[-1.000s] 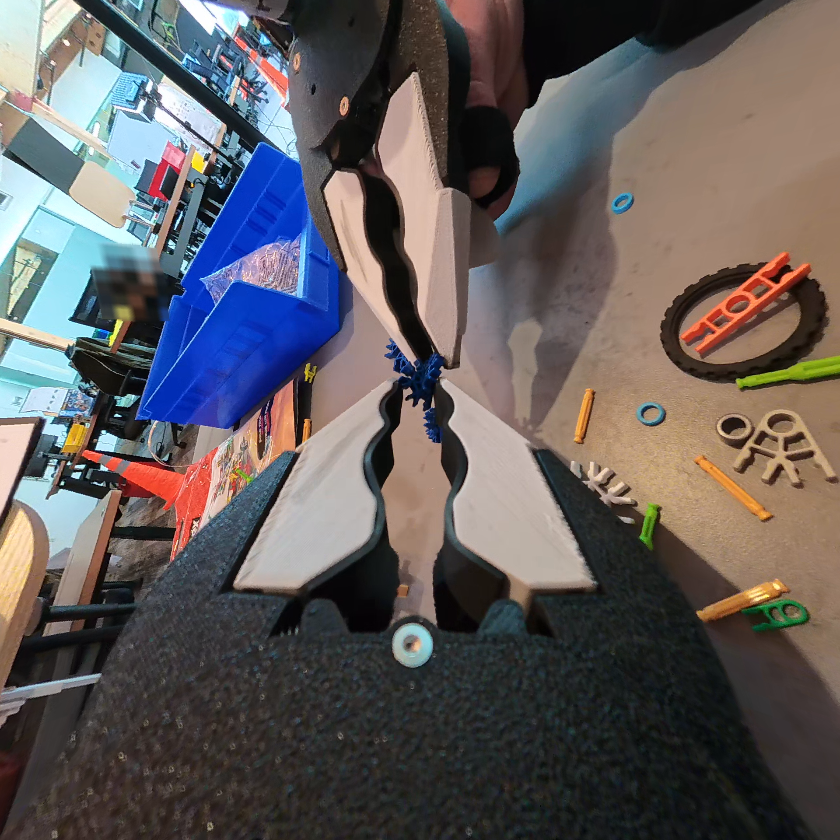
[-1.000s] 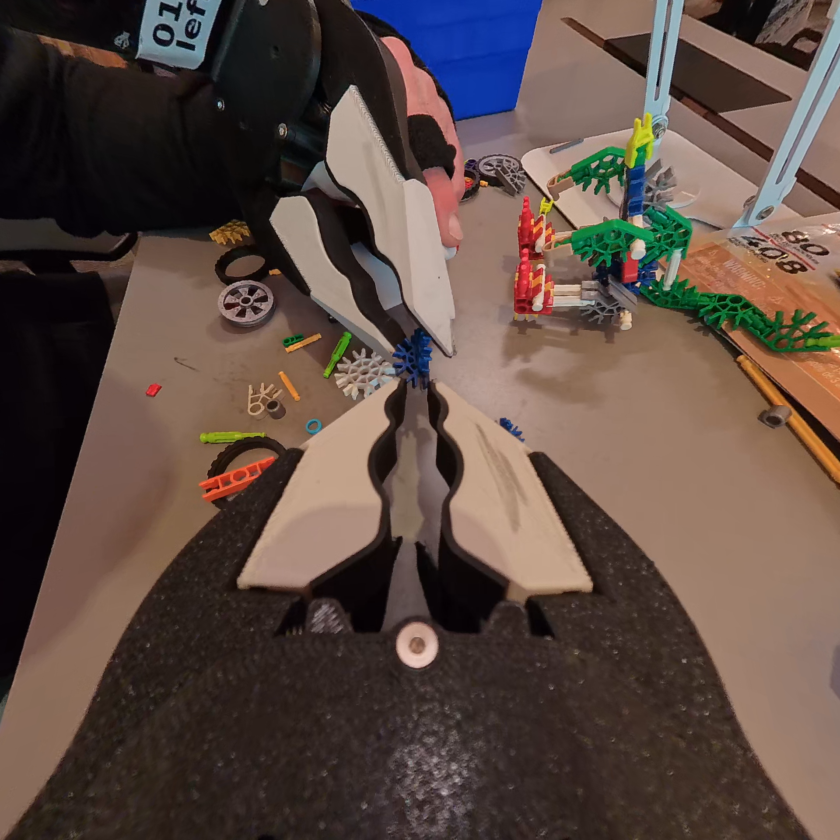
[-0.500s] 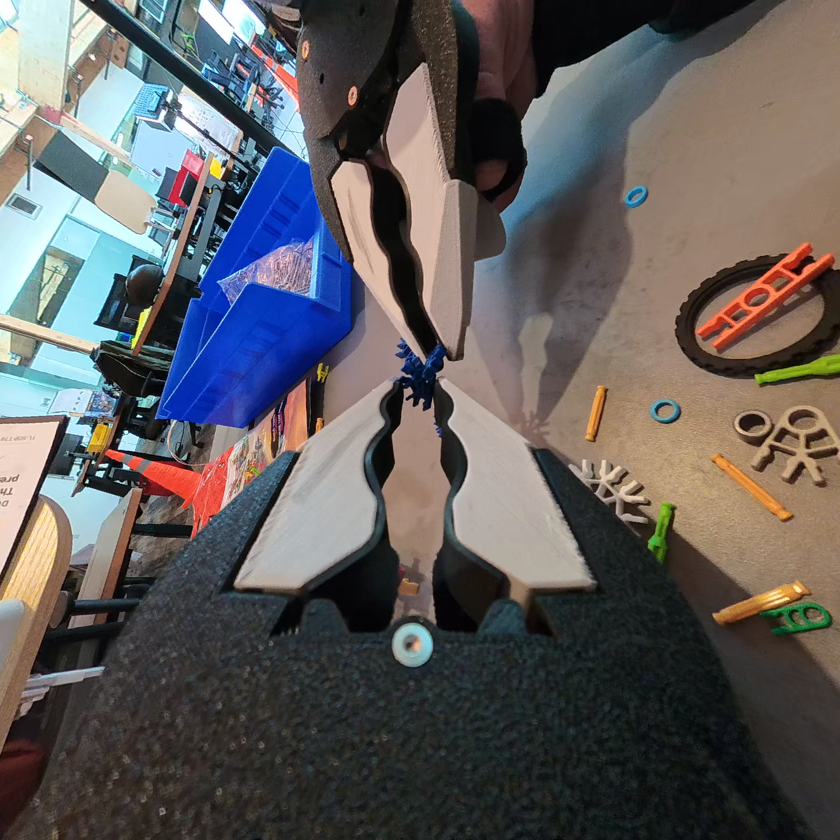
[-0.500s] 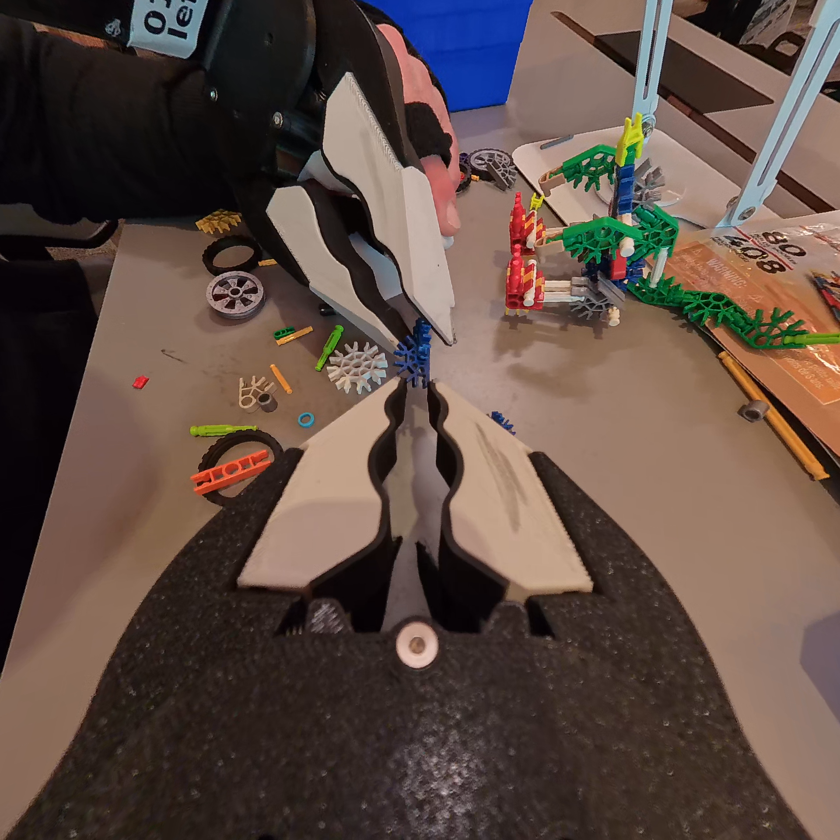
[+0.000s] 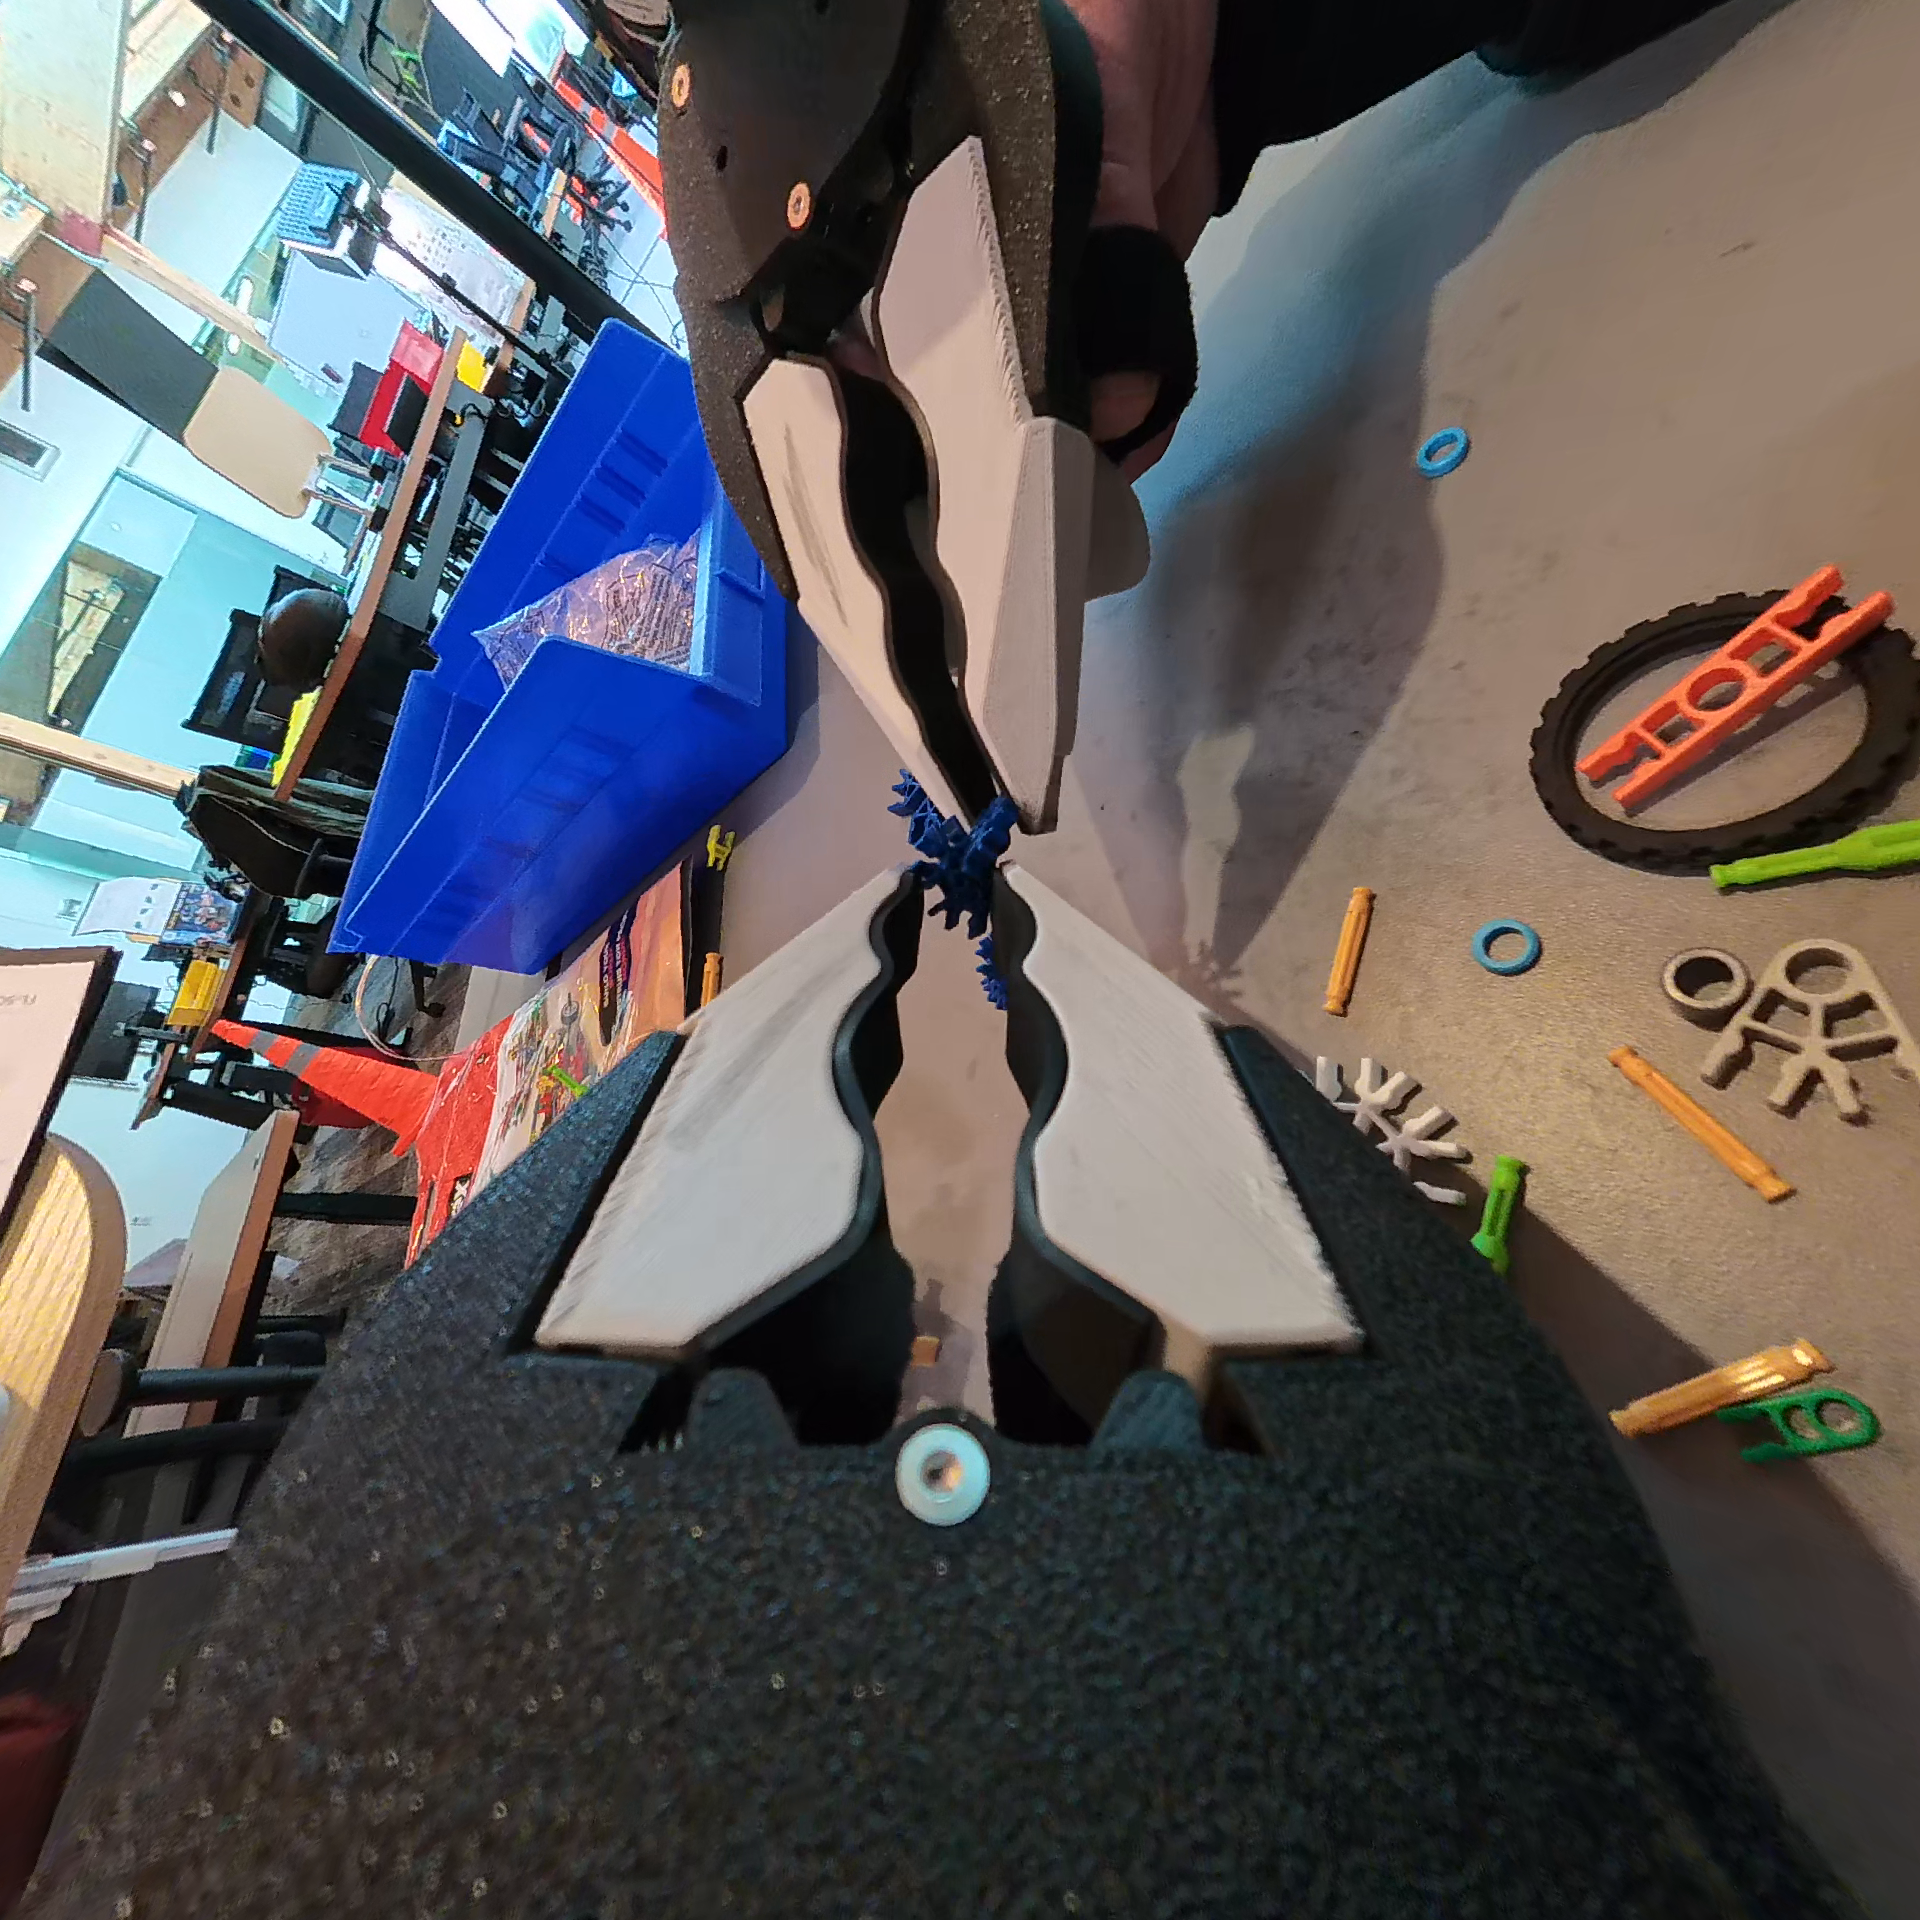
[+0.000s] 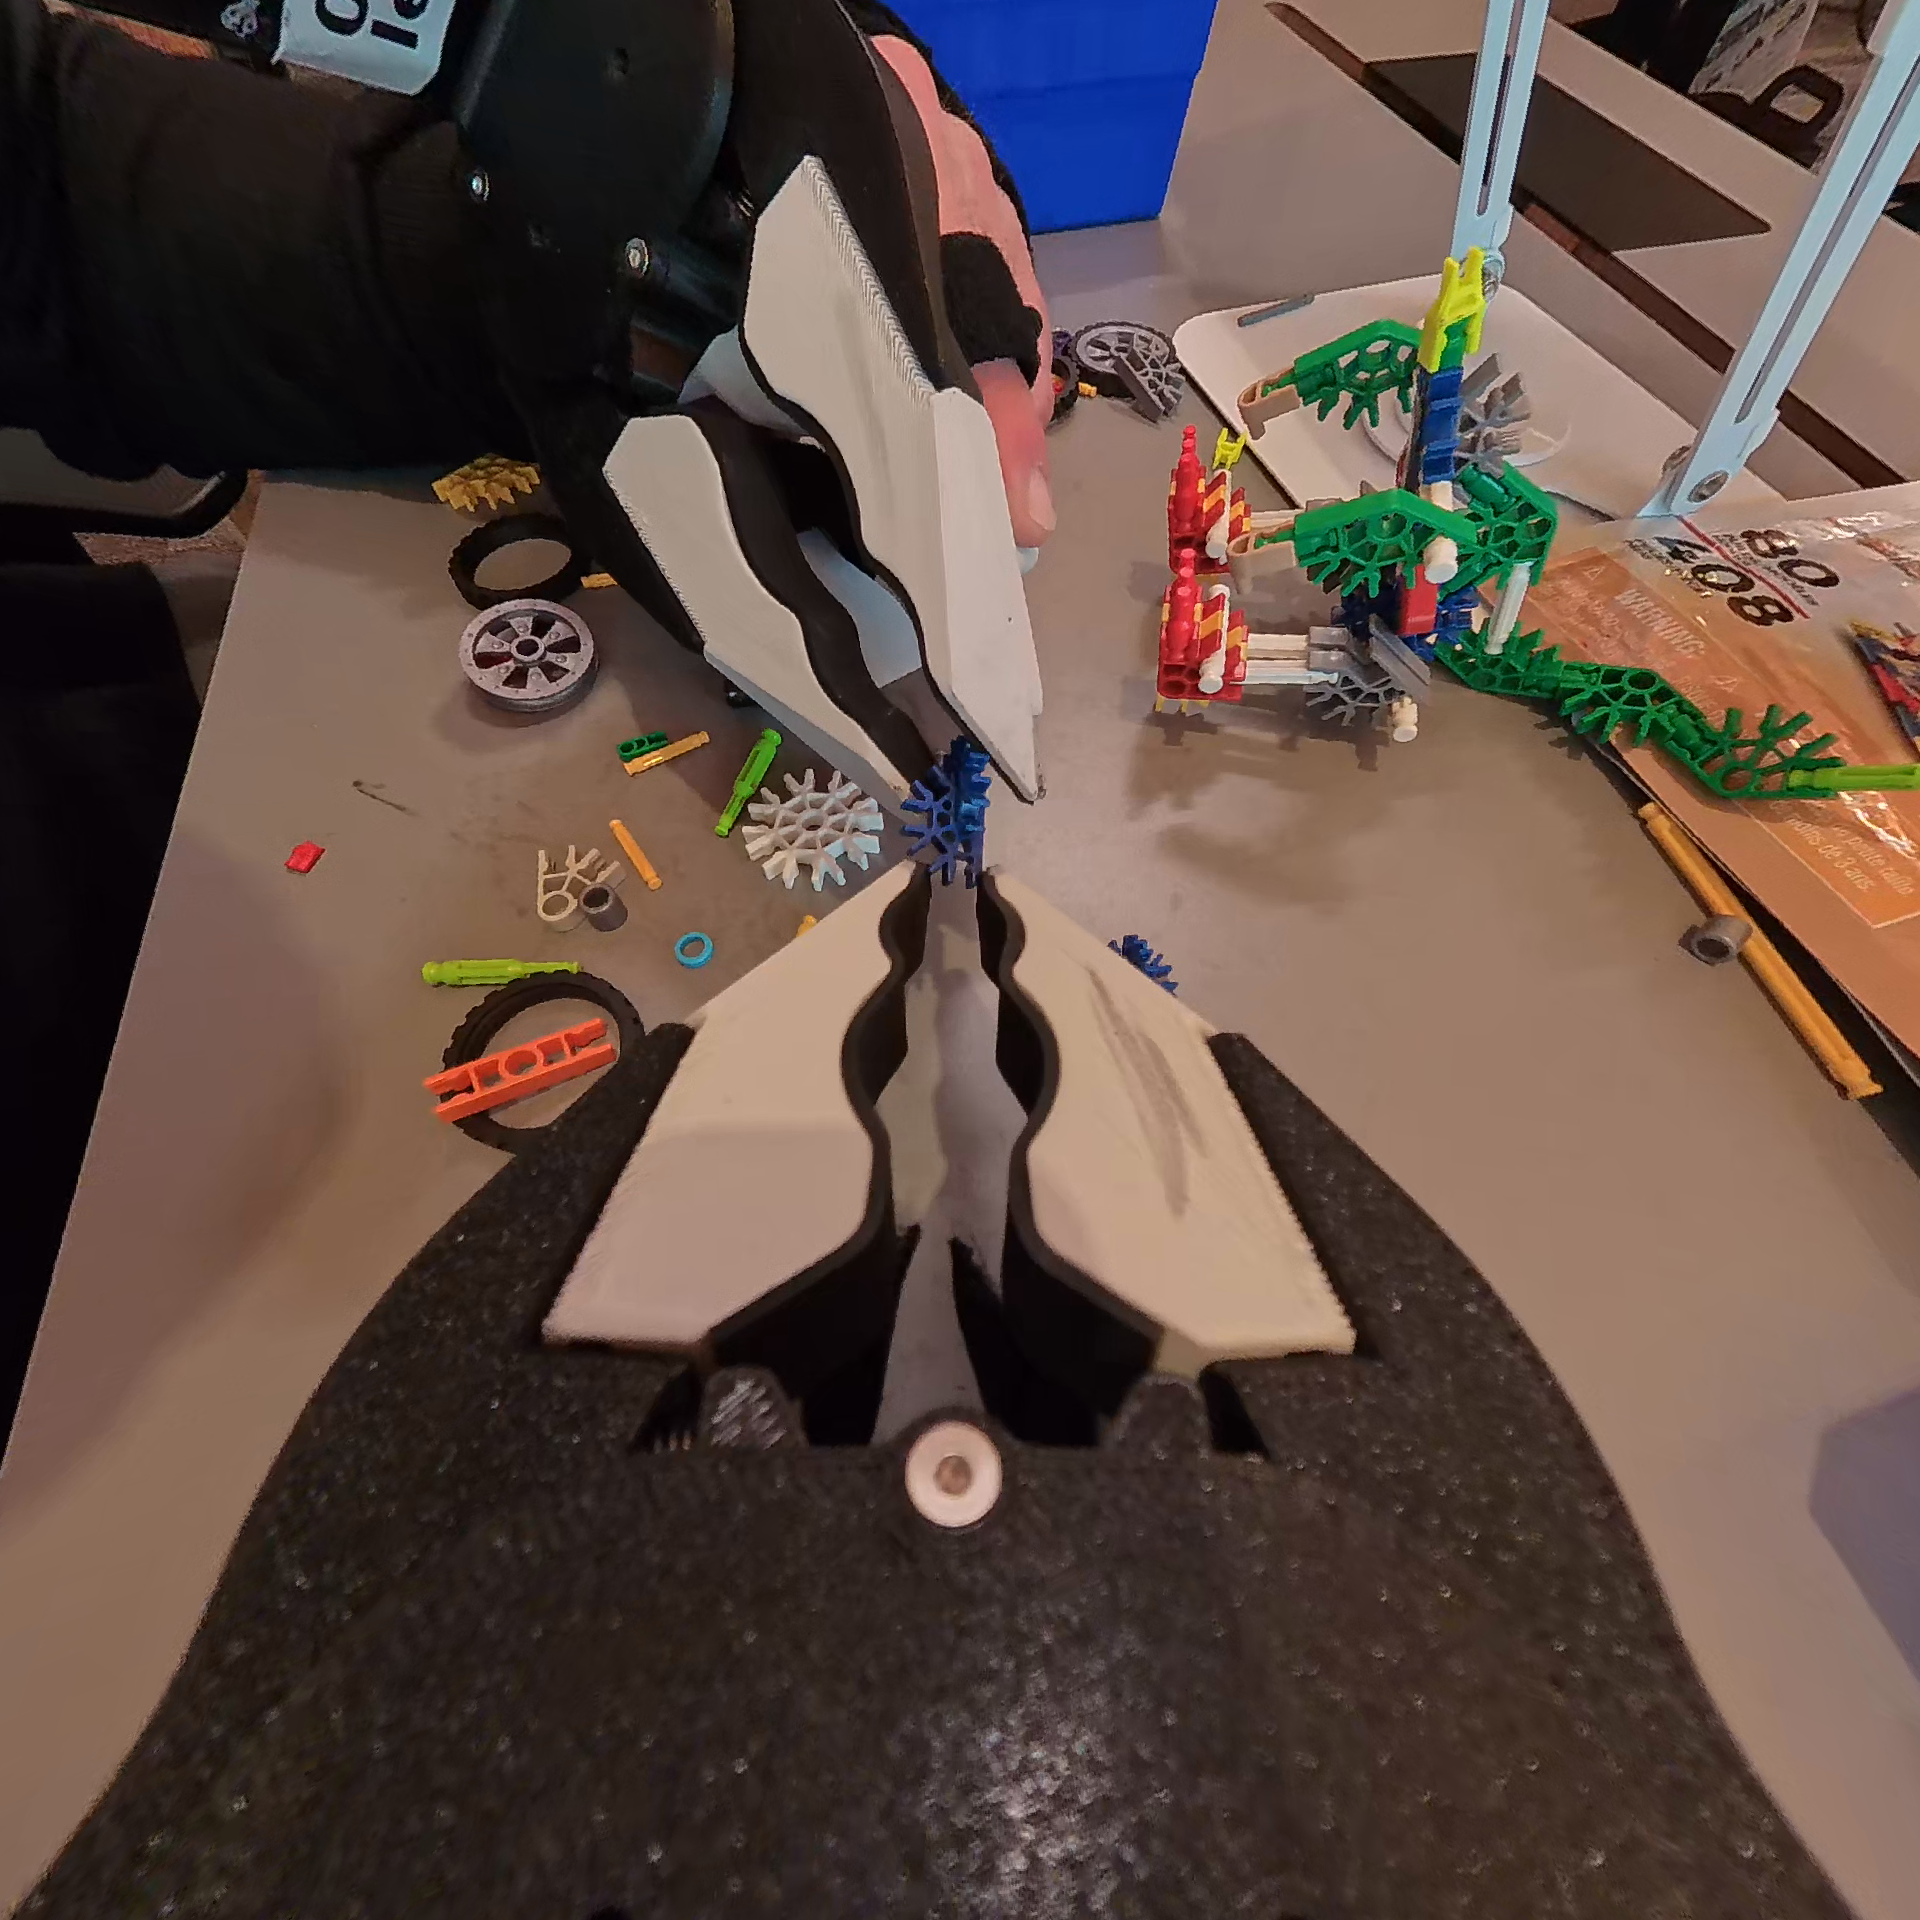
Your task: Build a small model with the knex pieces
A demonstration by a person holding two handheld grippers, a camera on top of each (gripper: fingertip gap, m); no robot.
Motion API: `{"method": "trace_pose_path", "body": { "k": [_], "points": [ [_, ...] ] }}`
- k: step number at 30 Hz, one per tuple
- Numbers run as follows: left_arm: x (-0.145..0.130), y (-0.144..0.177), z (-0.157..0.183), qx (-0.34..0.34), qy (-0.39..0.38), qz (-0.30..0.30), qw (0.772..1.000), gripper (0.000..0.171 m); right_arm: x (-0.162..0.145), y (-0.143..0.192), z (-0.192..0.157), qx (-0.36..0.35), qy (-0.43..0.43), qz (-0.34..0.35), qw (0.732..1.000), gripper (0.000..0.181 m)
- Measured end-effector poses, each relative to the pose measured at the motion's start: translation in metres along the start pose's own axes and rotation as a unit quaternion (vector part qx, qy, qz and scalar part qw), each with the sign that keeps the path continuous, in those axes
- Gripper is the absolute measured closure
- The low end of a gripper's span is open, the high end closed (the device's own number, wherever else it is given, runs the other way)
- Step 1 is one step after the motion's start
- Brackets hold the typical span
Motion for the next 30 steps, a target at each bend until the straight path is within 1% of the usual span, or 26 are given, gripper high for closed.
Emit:
{"method": "trace_pose_path", "body": {
  "k": [6, 10, 18, 30],
  "points": [
    [-0.001, 0.000, -0.002, 0.008, 0.001, -0.002, 1.000, 0.161, 0.001, -0.001, 0.002, -0.007, -0.010, 0.004, 1.000, 0.172],
    [-0.001, 0.000, -0.004, 0.020, -0.005, -0.001, 1.000, 0.161, 0.003, 0.000, 0.004, -0.001, -0.031, 0.016, 0.999, 0.160],
    [0.006, 0.003, -0.009, 0.047, -0.019, 0.009, 0.999, 0.162, 0.012, 0.006, 0.005, 0.011, -0.052, 0.055, 0.997, 0.165],
    [0.007, 0.004, -0.010, 0.058, -0.030, 0.002, 0.998, 0.161, 0.014, 0.006, 0.004, 0.012, -0.047, 0.061, 0.997, 0.168]
  ]
}}
Point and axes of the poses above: each gripper's, where its closed fingertips meet, y back along the fingers, x out of its top, z = x × y across the jaws, the point moved 5 cm from there along y, back along the fingers, and after that the axes turned 1 degree about z, right-handed, at the moved point
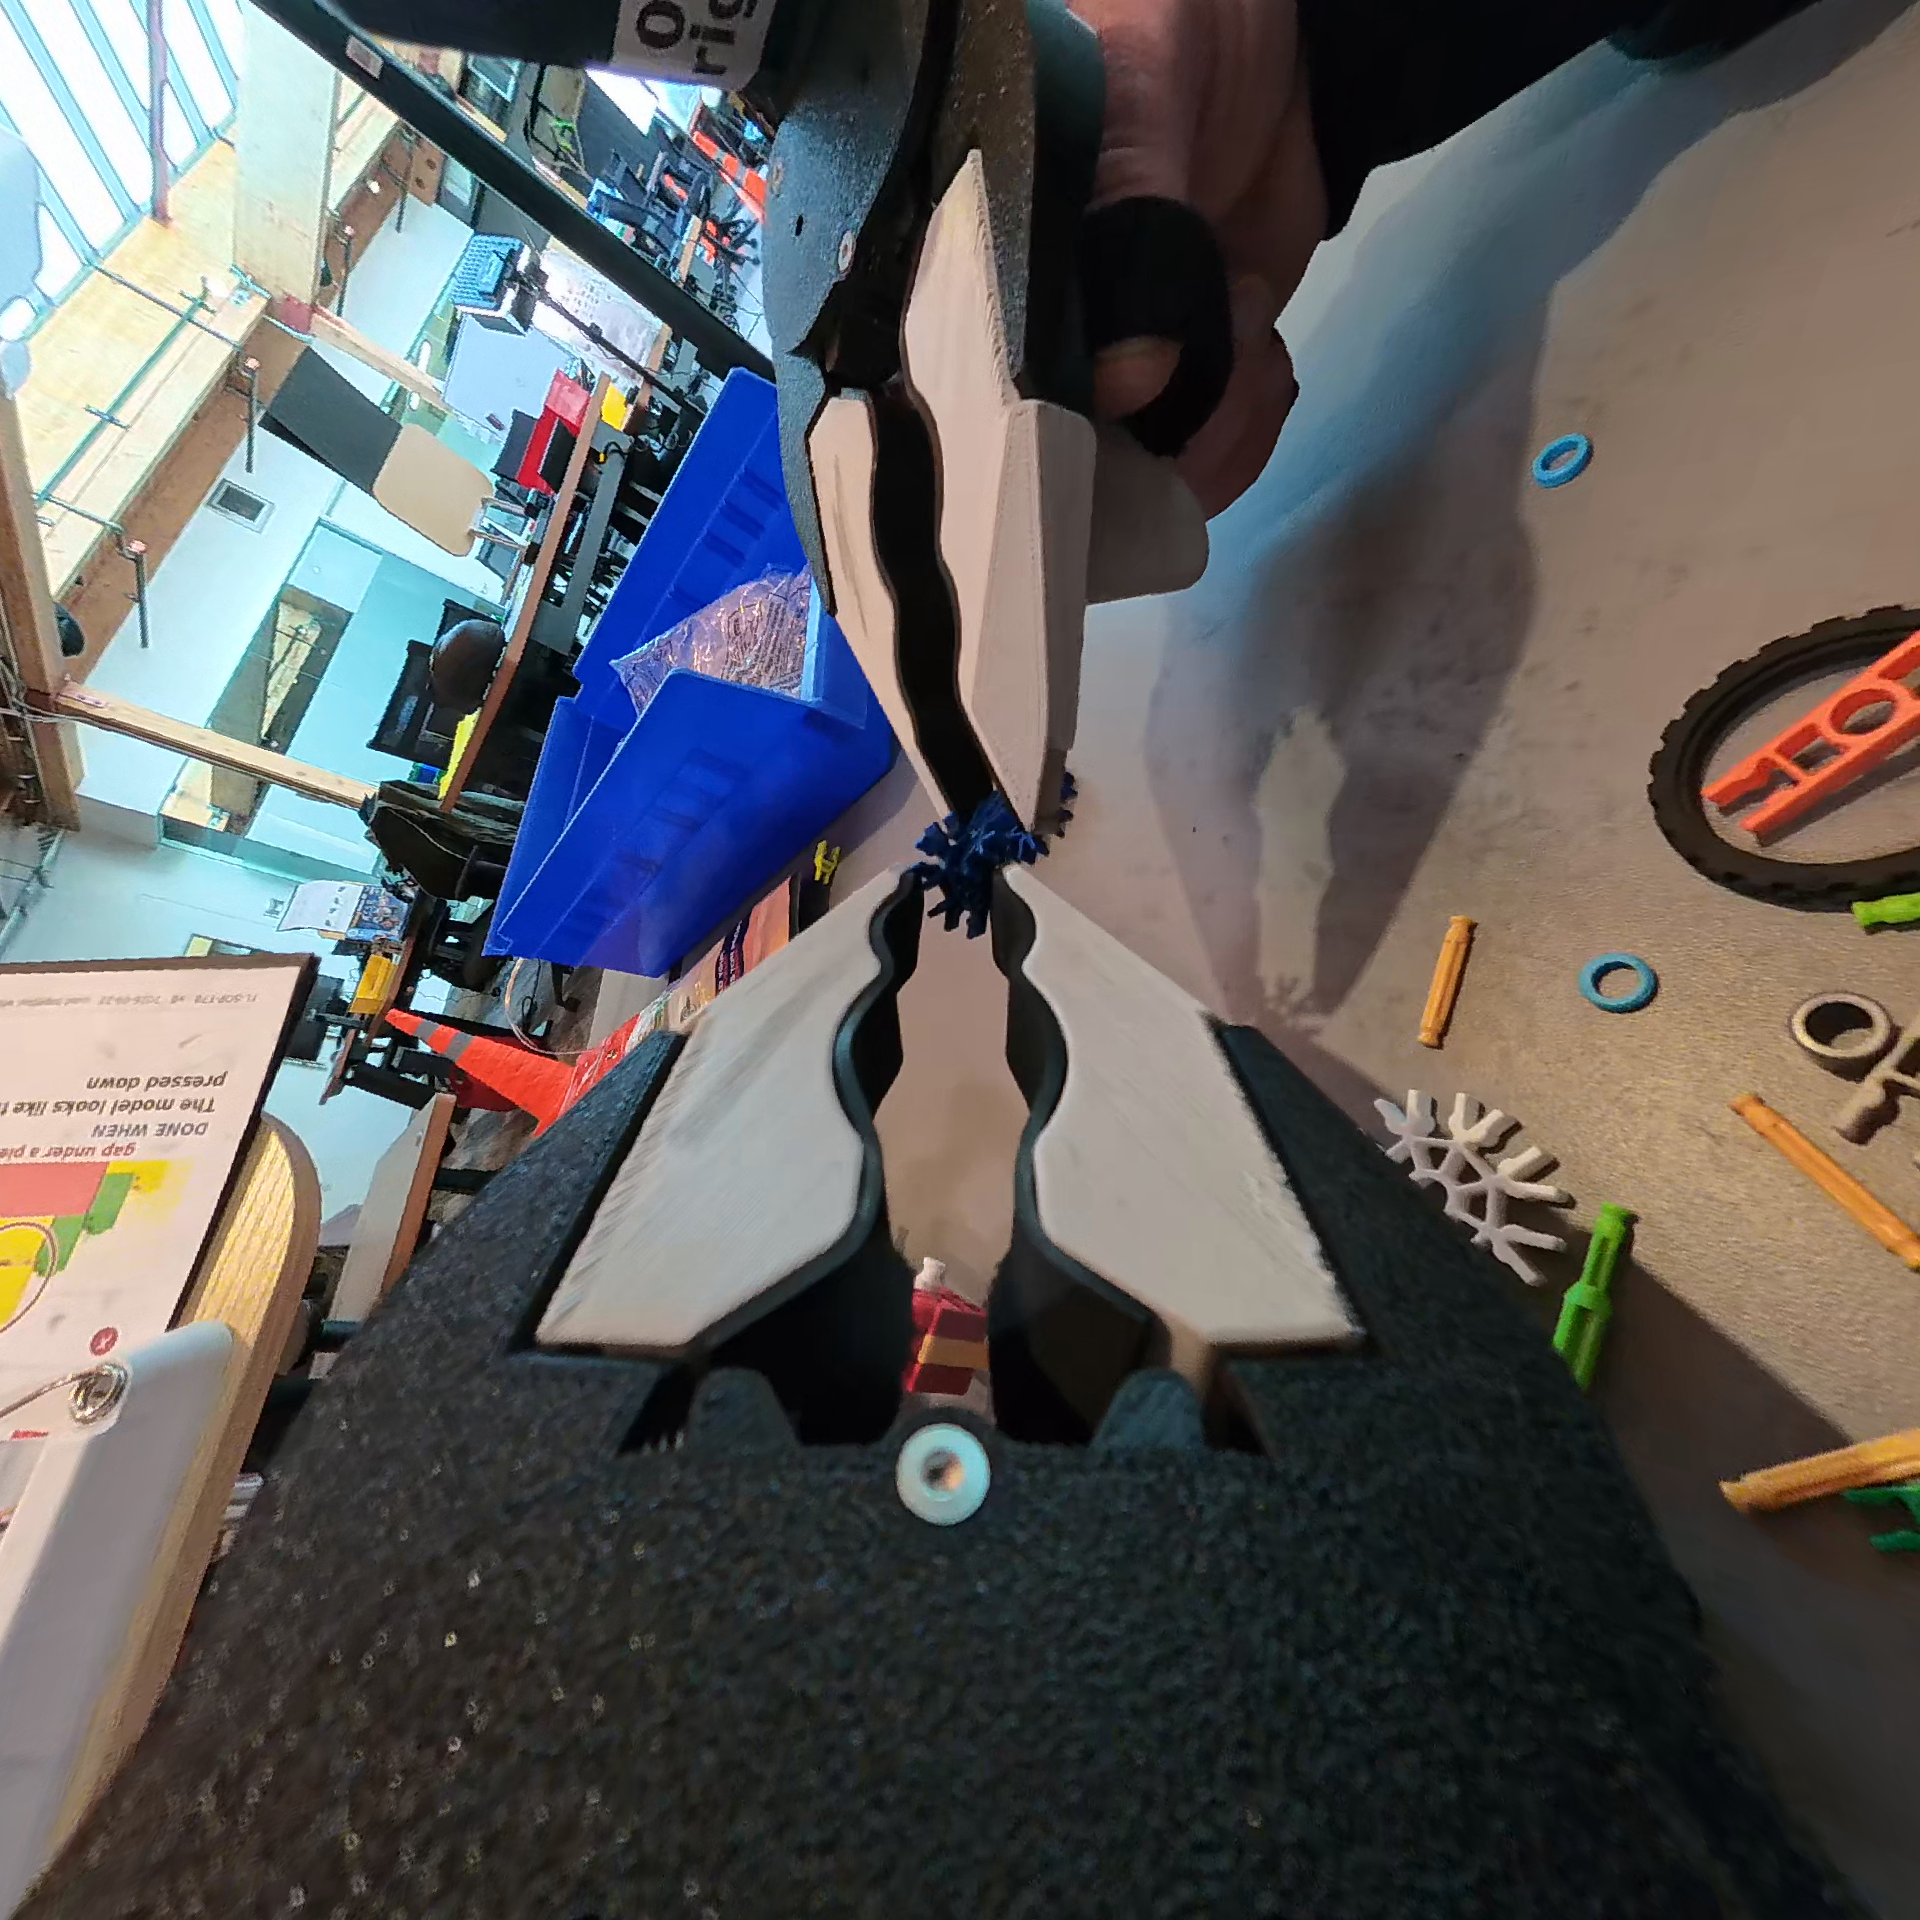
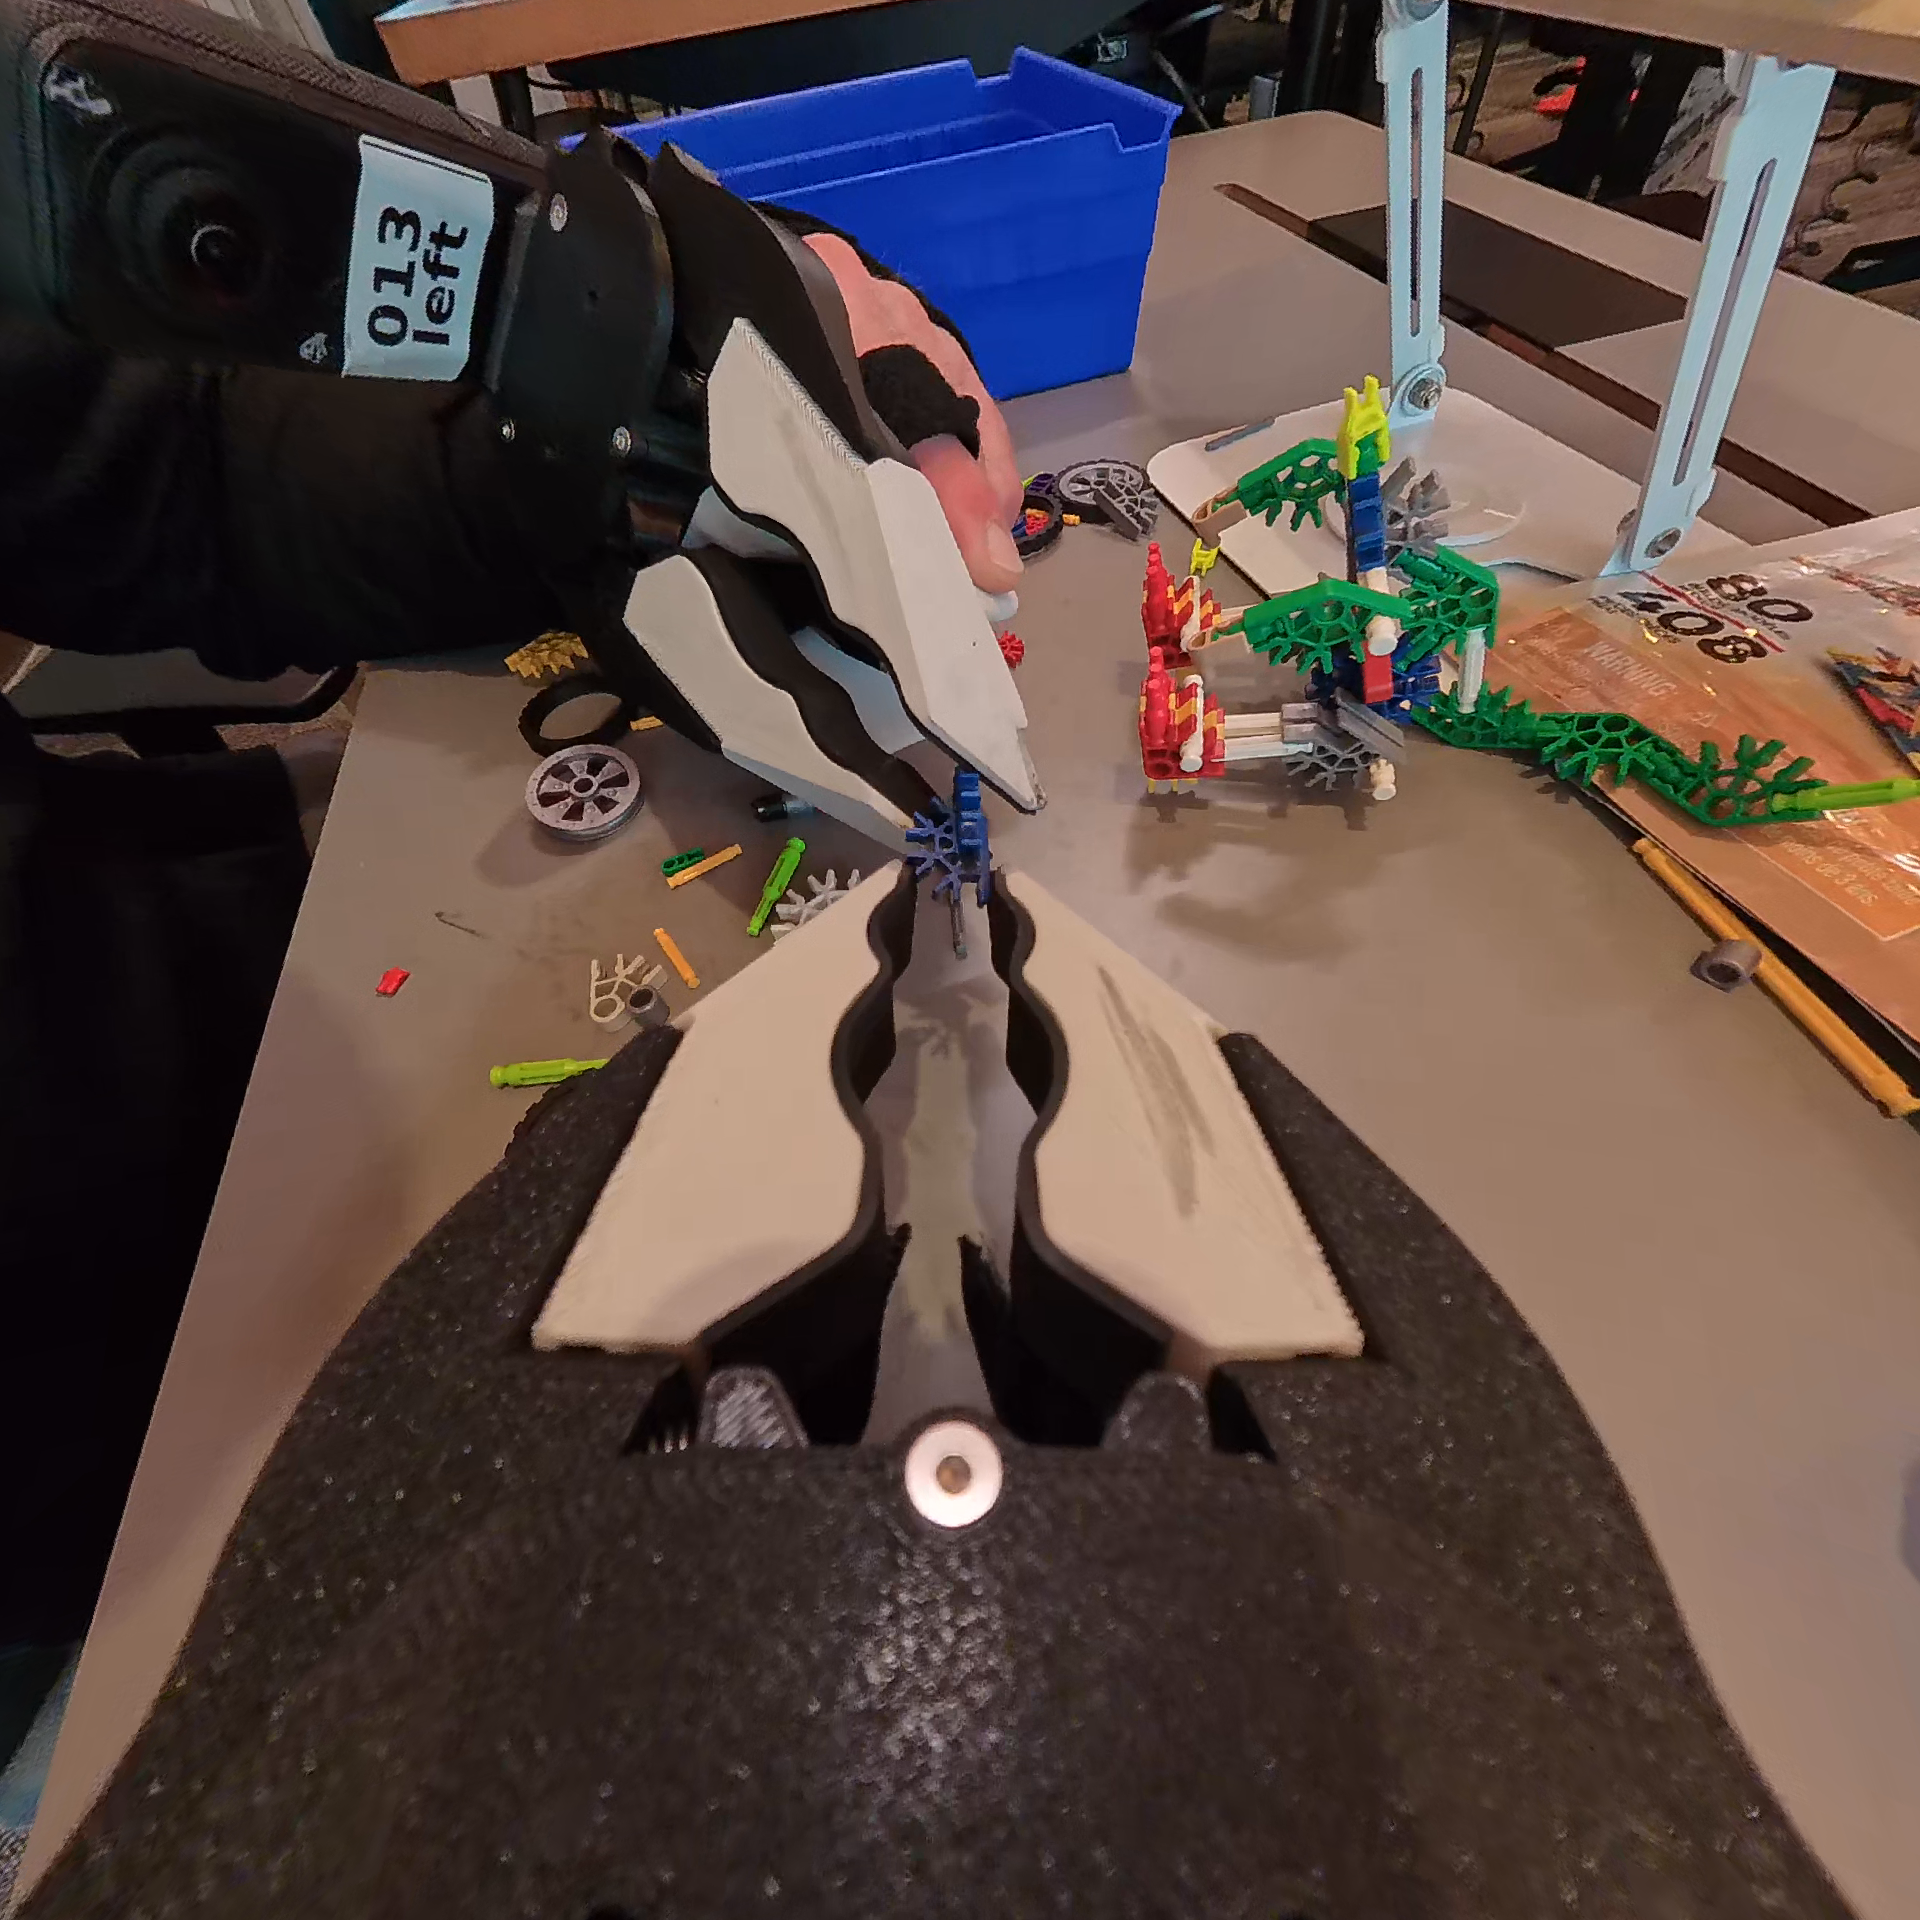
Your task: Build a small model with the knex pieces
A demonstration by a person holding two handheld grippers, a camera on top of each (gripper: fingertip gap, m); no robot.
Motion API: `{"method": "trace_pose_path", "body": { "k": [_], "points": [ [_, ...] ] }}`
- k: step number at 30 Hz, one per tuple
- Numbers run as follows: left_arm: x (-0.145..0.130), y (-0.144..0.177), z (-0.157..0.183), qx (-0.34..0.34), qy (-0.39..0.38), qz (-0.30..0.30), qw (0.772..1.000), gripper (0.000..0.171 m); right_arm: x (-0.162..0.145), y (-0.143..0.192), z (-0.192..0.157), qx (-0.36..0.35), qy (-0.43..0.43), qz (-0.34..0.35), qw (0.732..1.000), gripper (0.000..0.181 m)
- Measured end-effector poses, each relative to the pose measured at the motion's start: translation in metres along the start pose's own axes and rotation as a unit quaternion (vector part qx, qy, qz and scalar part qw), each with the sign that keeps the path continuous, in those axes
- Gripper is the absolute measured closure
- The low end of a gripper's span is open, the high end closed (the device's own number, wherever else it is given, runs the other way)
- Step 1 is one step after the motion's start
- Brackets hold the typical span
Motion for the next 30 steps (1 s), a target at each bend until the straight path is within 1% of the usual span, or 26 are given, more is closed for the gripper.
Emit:
{"method": "trace_pose_path", "body": {
  "k": [8, 13, 15, 19, 21, 26, 30],
  "points": [
    [-0.0004, -0.0009, -0.0017, 0.018, -0.011, -0.002, 1.000, 0.158, 0.0037, 0.0033, -0.0002, 0.008, -0.008, 0.015, 1.000, 0.169],
    [-0.0002, 0.0000, -0.0031, 0.022, -0.012, 0.000, 1.000, 0.155, 0.0030, 0.0042, -0.0002, 0.010, -0.011, 0.013, 1.000, 0.169],
    [0.0002, 0.0007, -0.0038, 0.023, -0.013, 0.000, 1.000, 0.155, 0.0025, 0.0042, -0.0005, 0.012, -0.012, 0.011, 1.000, 0.169],
    [0.0014, 0.0009, -0.0018, 0.018, -0.020, 0.001, 1.000, 0.163, 0.0023, 0.0053, -0.0009, 0.019, -0.018, 0.012, 1.000, 0.169],
    [0.0018, 0.0007, -0.0013, 0.019, -0.023, 0.001, 1.000, 0.163, 0.0019, 0.0054, -0.0013, 0.022, -0.021, 0.011, 0.999, 0.169],
    [0.0040, 0.0008, -0.0023, 0.027, -0.028, 0.003, 0.999, 0.156, 0.0018, 0.0062, -0.0028, 0.037, -0.034, 0.013, 0.999, 0.169],
    [0.0068, 0.0009, -0.0008, 0.027, -0.037, 0.005, 0.999, 0.159, 0.0001, 0.0061, -0.0039, 0.047, -0.044, 0.009, 0.998, 0.169]
  ]
}}
Point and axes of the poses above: each gripper's, where its closed fingertips meet, y back along the fingers, x out of its top, z = x × y across the jaws, the point moved 5 cm from there along y, back along the fingers, and after that the axes turned 1 degree about z, right-handed, at the moved point
